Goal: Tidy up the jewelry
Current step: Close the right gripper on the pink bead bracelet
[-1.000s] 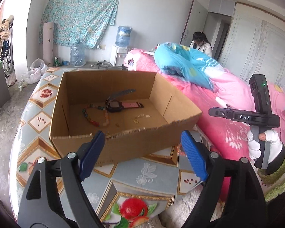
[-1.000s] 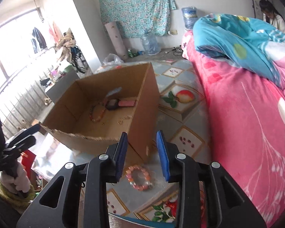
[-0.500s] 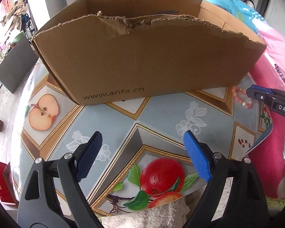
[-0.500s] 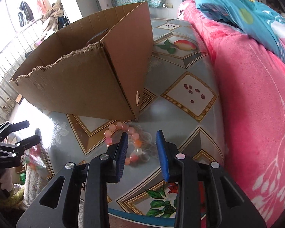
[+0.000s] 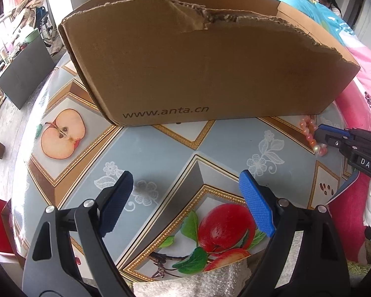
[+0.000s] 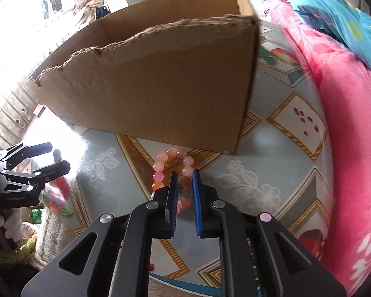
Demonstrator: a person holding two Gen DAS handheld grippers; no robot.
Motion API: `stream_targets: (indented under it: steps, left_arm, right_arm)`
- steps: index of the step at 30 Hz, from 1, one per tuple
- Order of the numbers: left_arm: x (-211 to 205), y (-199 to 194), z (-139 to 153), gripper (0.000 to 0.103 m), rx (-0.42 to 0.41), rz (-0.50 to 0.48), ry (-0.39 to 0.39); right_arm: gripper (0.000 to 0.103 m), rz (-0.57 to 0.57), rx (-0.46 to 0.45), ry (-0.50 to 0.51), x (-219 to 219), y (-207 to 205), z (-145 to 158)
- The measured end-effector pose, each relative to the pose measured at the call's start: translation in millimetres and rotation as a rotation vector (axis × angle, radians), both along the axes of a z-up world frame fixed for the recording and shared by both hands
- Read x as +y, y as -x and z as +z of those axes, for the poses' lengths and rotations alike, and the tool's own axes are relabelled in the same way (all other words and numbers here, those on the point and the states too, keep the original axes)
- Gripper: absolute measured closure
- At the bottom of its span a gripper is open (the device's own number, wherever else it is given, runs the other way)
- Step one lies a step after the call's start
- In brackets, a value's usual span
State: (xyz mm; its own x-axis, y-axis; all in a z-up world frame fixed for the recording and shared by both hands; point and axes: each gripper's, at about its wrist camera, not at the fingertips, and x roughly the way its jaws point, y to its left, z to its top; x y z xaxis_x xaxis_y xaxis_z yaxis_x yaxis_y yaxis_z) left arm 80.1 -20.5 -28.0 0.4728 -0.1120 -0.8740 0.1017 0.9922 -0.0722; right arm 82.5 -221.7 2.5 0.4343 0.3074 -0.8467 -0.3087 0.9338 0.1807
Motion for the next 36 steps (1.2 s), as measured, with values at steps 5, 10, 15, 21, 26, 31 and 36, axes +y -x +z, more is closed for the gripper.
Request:
stream_targets:
  steps: [5,10,15,21,26,31,36]
  left_arm:
    - [8.5,-1.4,-1.1,0.020,-0.003,0.007,0.007]
    - [17.5,-2.6,3.2,0.020,-0.006,0.014,0.012]
    - [25.6,-4.2,4.2,0.020,-0.004,0.016,0.013]
    - [21.6,-6.4,6.7,0.020,-0.003,0.012,0.011]
    - [15.6,-6.5,6.7,0.020,-0.005,0.009,0.018]
    - [14.7,-6.7,11.6,0.020,-0.043,-0.007,0.101]
    - [9.3,-12.7,16.8,0.038,-0.066,-0.068,0.216]
  right_arm:
    - [0.091,0.061,0.013,-0.026,28.5,-0.7,0.4]
    - [0.091,0.113,0.025,-0.046,53.4,-0.4,1.2]
    - [0.091,0.148,0.033,-0.057,68.7,1.0,2.0]
    - [0.091,0.147,0.040,-0.068,67.7,-3.9,1.9]
    - [0.091,0.140,0.042,-0.081,54.6,-5.8,0.9]
    - [0.091,0.140,0.037,-0.089,51.2,-5.2,0.2]
    - [0.091,0.139,0.032,-0.102,44.5,-2.8,-0.4]
